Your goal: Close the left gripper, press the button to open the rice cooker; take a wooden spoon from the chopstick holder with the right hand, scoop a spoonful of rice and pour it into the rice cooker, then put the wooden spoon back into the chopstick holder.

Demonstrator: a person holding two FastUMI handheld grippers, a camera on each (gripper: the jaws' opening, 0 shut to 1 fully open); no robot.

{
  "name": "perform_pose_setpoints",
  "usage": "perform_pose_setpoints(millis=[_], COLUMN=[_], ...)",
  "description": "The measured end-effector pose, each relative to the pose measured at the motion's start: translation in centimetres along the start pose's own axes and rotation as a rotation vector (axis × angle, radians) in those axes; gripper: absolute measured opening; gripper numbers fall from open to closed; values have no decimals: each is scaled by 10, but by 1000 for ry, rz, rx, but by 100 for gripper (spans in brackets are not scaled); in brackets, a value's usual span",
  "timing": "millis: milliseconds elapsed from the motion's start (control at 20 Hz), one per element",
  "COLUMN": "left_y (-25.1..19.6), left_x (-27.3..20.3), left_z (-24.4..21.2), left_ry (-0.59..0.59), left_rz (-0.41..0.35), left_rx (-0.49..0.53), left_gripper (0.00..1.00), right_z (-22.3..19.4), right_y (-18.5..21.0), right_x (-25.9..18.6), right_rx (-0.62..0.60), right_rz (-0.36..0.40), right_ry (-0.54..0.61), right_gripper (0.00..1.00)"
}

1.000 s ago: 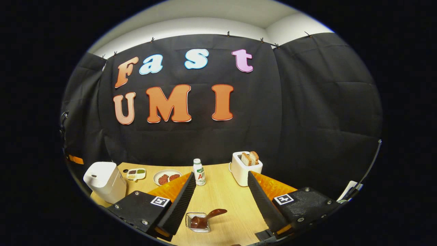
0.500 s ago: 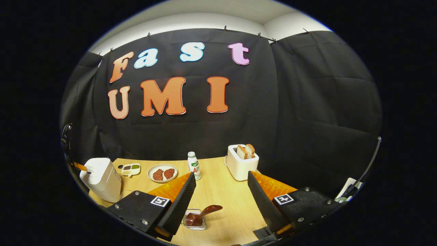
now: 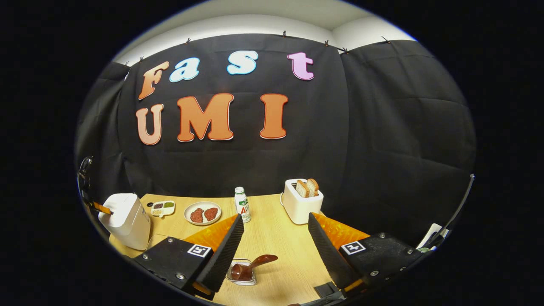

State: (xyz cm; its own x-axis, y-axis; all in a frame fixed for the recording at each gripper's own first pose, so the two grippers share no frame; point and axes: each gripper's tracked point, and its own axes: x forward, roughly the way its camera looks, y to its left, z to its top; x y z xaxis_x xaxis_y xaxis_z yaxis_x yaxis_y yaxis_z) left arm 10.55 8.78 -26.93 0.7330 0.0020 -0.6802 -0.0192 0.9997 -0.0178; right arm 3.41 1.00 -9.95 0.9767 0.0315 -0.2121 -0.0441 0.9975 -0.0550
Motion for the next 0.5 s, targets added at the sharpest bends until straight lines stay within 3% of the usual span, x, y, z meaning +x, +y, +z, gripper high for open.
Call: perform_pose_setpoints(millis=[250,400,500], left_y=[-2,-8,-7], left_x=[-13,-46,-78], left_z=[12,58,94], left_ry=[-90,-215,-327], left_rz=[44,48,92], left_rx=[10,8,37], left_gripper=[4,4,4], right_z=[4,11,15], right_y=[8,2,-2], right_x=[-3,-6,-7], right_rx=[10,15,29], right_rz=[19,7,-1], right_ry=[-10,-26,-34], right_gripper=[95,95,95])
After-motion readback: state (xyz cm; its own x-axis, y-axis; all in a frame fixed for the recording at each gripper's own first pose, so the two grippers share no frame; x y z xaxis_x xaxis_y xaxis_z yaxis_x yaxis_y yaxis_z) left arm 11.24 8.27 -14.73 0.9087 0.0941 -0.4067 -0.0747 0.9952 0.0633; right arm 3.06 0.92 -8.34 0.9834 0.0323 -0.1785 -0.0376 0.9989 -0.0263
